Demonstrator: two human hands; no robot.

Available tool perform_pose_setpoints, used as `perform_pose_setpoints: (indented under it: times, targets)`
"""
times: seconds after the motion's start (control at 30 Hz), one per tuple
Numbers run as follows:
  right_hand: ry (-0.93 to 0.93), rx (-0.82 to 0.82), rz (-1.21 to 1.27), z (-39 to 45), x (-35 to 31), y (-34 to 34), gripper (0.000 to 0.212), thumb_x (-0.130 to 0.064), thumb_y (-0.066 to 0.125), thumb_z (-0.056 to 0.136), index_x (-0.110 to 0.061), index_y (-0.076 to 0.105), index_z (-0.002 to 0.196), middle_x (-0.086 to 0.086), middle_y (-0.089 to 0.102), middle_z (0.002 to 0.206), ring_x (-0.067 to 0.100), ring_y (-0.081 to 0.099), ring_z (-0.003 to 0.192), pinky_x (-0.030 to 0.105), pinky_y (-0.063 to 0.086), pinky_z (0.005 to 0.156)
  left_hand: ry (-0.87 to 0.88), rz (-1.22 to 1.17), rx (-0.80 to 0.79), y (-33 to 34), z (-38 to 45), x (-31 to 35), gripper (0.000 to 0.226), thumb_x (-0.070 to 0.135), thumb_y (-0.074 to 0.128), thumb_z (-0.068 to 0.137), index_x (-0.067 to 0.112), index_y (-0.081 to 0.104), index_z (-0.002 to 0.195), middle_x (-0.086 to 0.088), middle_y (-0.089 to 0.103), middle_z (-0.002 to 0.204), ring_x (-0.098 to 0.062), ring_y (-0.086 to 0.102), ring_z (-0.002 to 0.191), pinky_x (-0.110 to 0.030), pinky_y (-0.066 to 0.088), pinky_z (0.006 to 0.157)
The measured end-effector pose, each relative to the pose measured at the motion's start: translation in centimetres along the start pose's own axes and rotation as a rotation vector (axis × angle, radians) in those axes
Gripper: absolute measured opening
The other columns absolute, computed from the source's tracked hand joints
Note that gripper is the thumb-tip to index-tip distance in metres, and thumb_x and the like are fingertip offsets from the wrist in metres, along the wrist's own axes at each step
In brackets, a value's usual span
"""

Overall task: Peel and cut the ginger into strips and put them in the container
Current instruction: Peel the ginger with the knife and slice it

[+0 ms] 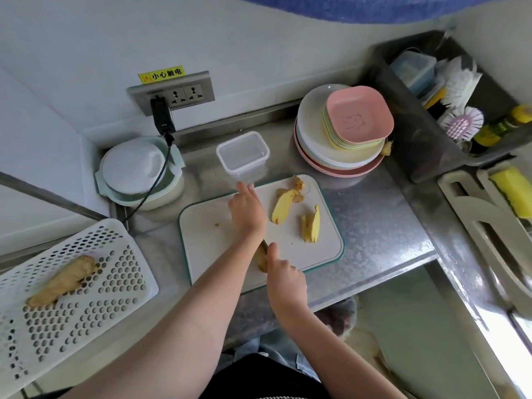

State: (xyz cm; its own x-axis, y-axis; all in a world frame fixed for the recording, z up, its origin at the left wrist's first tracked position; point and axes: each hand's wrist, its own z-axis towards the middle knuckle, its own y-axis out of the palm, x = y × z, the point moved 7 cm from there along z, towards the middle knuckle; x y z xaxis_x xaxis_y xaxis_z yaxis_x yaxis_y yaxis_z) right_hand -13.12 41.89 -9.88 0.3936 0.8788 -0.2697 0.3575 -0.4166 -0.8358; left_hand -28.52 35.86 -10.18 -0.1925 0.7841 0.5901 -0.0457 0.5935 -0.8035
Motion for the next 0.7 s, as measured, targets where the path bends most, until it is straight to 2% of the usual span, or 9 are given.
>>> perform_pose_setpoints:
  times: [0.07, 0.17, 0.27, 0.37, 0.47, 0.6, 0.7]
  targets:
    - [-0.004, -0.021, -0.009, 0.1, 0.0, 0.2, 0.042, 0.011, 0.034, 0.086, -0.014, 0.027, 0.12, 0.013, 0.063, 0.091, 0.03, 0.051, 0.065, 0.039, 0.044, 0.06, 0.035, 0.15, 0.064, -0.4, -0.2, 0.0, 0.038, 0.03, 0.03, 0.101, 0.001, 0.054, 0.102, -0.022, 0.062, 0.098, -0.038, 0.056, 0.092, -0.04, 0.044, 0.076]
    - [0.008, -0.009, -0.005, 0.5, 0.5, 0.3, 0.042, 0.009, 0.036, 0.086, -0.014, 0.027, 0.12, 0.012, 0.064, 0.089, 0.032, 0.059, 0.068, 0.039, 0.044, 0.059, 0.196, 0.326, 0.183, -0.2, -0.5, 1.2, 0.036, 0.031, 0.036, 0.096, 0.004, 0.057, 0.087, -0.018, 0.059, 0.088, -0.036, 0.056, 0.085, -0.042, 0.048, 0.082]
    - [0.008, -0.021, -0.023, 0.3, 0.2, 0.2, 0.044, 0.011, 0.036, 0.085, -0.013, 0.028, 0.121, 0.011, 0.065, 0.09, 0.03, 0.054, 0.064, 0.037, 0.043, 0.058, 0.21, 0.354, 0.234, -0.2, -0.1, 1.1, 0.034, 0.03, 0.038, 0.094, 0.005, 0.059, 0.086, -0.019, 0.06, 0.087, -0.038, 0.057, 0.087, -0.052, 0.045, 0.094]
    - [0.023, -0.01, -0.014, 0.6, 0.6, 0.1, 0.046, 0.012, 0.036, 0.084, -0.013, 0.028, 0.122, 0.01, 0.063, 0.087, 0.029, 0.049, 0.062, 0.037, 0.043, 0.057, 0.209, 0.334, 0.24, 0.3, 0.1, 1.2, 0.035, 0.03, 0.037, 0.094, 0.005, 0.059, 0.085, -0.019, 0.06, 0.088, -0.038, 0.058, 0.089, -0.054, 0.041, 0.098]
    - [0.033, 0.008, 0.0, 0.7, 0.6, 0.1, 0.046, 0.012, 0.035, 0.085, -0.014, 0.027, 0.121, 0.01, 0.059, 0.082, 0.029, 0.049, 0.061, 0.037, 0.044, 0.057, 0.228, 0.312, 0.24, 1.0, 0.2, 1.1, 0.035, 0.029, 0.036, 0.095, 0.004, 0.059, 0.091, -0.019, 0.059, 0.094, -0.04, 0.057, 0.094, -0.055, 0.036, 0.102]
    - [0.017, -0.026, -0.007, 0.8, 0.1, 0.6, 0.049, 0.013, 0.035, 0.085, -0.014, 0.026, 0.125, 0.011, 0.062, 0.087, 0.028, 0.048, 0.062, 0.037, 0.041, 0.056, 0.241, 0.276, 0.218, 1.8, 0.8, -0.7, 0.039, 0.031, 0.031, 0.097, 0.002, 0.057, 0.102, -0.023, 0.056, 0.107, -0.041, 0.048, 0.107, -0.057, 0.028, 0.107]
    - [0.027, -0.023, 0.009, 1.2, 0.5, 0.5, 0.048, 0.013, 0.034, 0.082, -0.014, 0.027, 0.121, 0.009, 0.052, 0.078, 0.029, 0.048, 0.063, 0.037, 0.041, 0.057, 0.299, 0.242, 0.212, 2.4, 0.8, -0.3, 0.039, 0.031, 0.03, 0.098, 0.004, 0.054, 0.112, -0.023, 0.052, 0.116, -0.04, 0.043, 0.113, -0.056, 0.024, 0.109]
